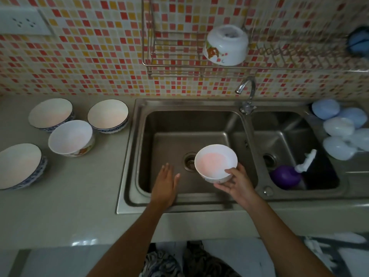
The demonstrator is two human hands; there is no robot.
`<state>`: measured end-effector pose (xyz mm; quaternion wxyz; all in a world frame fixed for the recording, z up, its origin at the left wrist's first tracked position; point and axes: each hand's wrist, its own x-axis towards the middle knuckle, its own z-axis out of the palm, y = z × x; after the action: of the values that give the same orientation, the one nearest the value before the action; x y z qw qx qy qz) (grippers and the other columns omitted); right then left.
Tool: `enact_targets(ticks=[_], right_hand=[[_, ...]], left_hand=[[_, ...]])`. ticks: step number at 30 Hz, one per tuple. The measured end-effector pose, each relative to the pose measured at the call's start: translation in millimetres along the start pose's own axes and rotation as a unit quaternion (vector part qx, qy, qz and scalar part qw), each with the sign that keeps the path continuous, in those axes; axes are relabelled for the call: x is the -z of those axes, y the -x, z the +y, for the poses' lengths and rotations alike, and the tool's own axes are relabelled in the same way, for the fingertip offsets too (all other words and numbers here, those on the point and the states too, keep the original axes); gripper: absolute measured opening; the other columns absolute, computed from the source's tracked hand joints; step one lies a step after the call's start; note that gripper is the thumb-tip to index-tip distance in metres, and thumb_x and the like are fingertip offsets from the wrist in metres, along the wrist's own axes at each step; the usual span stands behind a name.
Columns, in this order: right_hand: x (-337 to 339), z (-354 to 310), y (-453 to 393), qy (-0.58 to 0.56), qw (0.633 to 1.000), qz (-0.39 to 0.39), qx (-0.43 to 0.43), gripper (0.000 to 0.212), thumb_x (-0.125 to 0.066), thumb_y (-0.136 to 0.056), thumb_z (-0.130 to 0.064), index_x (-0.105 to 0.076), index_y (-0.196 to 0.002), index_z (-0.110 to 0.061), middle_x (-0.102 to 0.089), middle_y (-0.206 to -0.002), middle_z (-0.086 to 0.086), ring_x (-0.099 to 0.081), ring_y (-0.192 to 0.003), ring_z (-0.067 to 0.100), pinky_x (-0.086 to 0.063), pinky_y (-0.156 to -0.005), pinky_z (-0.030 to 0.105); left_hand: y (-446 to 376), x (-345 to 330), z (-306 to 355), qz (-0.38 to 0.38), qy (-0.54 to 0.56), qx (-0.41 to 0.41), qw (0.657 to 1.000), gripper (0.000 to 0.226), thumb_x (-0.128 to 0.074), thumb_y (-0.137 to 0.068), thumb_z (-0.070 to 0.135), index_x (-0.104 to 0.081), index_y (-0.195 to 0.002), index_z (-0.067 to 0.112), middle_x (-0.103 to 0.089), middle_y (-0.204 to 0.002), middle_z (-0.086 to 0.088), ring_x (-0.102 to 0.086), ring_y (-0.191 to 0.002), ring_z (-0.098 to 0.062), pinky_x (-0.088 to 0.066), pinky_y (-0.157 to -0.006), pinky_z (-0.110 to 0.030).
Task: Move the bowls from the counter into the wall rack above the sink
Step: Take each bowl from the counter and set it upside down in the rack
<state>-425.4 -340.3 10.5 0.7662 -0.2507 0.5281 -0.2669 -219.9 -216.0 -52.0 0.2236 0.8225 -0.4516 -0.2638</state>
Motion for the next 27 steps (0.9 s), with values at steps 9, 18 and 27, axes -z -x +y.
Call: enact_targets(ticks=[9,18,27], right_hand=[[23.9,-5.0,-28.9,0.081,0.996,0.043,0.021,0.068,-0.075,-0.078,-0.002,-0.047,-0.137,-0.019,-0.050,-0.137,0.004,-0.052,-0.122,0.033,-0.061,-0.068,0.039],[28.3,2.5,-53.7,0.197,0.980,0.031,0.024,0.069,-0.084,-0.069,-0.010,-0.054,-0.131,-0.013,-0.060,-0.122,0.000,-0.058,-0.115,0.024,-0.058,-0.084,0.042],[23.7,22.1,-65.2,0.364,0.921,0.075,0.116,0.082,-0.093,-0.056,-0.023,-0.049,-0.126,-0.020,-0.059,-0.120,0.000,-0.059,-0.104,0.019,-0.060,-0.080,0.040]], left_hand=[[11.5,-20.4,-15.0,-0.009,-0.053,0.012,0.998,0.054,-0.020,-0.102,0.035,-0.018,-0.150,0.010,-0.016,-0.159,-0.007,-0.013,-0.147,-0.019,-0.009,-0.121,-0.033],[11.3,-23.3,-14.0,0.021,-0.038,0.030,0.999,0.051,-0.025,-0.103,0.033,-0.026,-0.149,0.011,-0.023,-0.157,-0.005,-0.020,-0.145,-0.018,-0.012,-0.119,-0.028],[9.3,-28.9,-20.7,0.019,-0.055,0.032,0.998,0.055,-0.020,-0.101,0.039,-0.027,-0.148,0.011,-0.026,-0.156,-0.007,-0.021,-0.145,-0.019,-0.020,-0.119,-0.037]])
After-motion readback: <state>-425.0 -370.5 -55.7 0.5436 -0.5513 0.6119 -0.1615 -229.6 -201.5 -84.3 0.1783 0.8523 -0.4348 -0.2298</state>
